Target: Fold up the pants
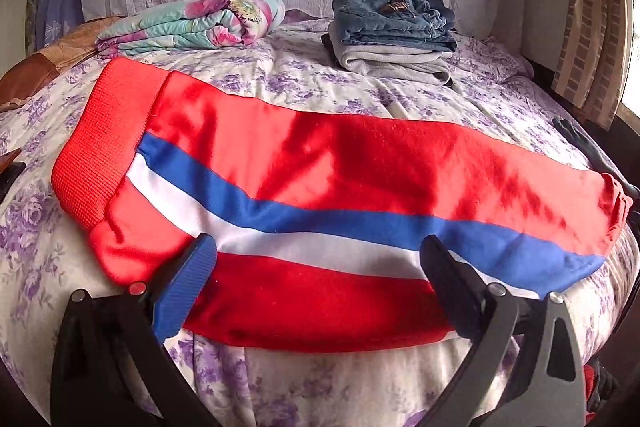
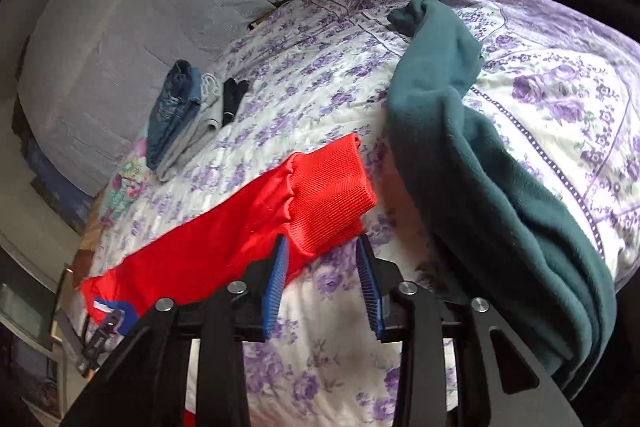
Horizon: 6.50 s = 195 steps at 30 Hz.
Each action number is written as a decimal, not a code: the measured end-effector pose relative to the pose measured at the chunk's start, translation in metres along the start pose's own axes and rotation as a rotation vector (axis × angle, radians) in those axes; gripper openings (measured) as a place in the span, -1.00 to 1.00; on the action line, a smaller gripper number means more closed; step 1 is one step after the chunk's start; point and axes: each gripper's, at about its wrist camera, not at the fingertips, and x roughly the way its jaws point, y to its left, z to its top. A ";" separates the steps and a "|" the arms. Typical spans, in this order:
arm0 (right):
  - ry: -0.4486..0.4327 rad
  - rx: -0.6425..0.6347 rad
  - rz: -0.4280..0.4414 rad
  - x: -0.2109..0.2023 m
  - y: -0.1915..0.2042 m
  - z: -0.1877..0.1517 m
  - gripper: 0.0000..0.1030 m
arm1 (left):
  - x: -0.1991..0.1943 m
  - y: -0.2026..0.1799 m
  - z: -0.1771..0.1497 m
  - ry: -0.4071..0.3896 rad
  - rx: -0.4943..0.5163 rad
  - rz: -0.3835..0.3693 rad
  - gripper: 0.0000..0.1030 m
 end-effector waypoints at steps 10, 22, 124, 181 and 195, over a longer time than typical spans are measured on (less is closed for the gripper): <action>0.089 0.208 0.176 0.058 -0.009 0.000 0.14 | 0.003 -0.004 0.002 0.018 0.011 0.033 0.92; -0.116 -0.113 0.170 0.036 0.029 0.057 -0.50 | -0.007 -0.023 0.006 0.017 -0.093 -0.026 0.91; 0.737 -0.477 0.685 0.176 0.224 -0.055 0.33 | 0.016 -0.062 0.007 0.121 0.019 -0.054 0.92; 0.881 -0.125 0.593 0.251 0.258 -0.069 -0.33 | 0.006 -0.003 0.009 0.031 -0.125 -0.110 0.86; 0.900 -0.068 0.574 0.259 0.257 -0.071 -0.32 | 0.004 -0.003 0.006 0.016 -0.118 -0.118 0.86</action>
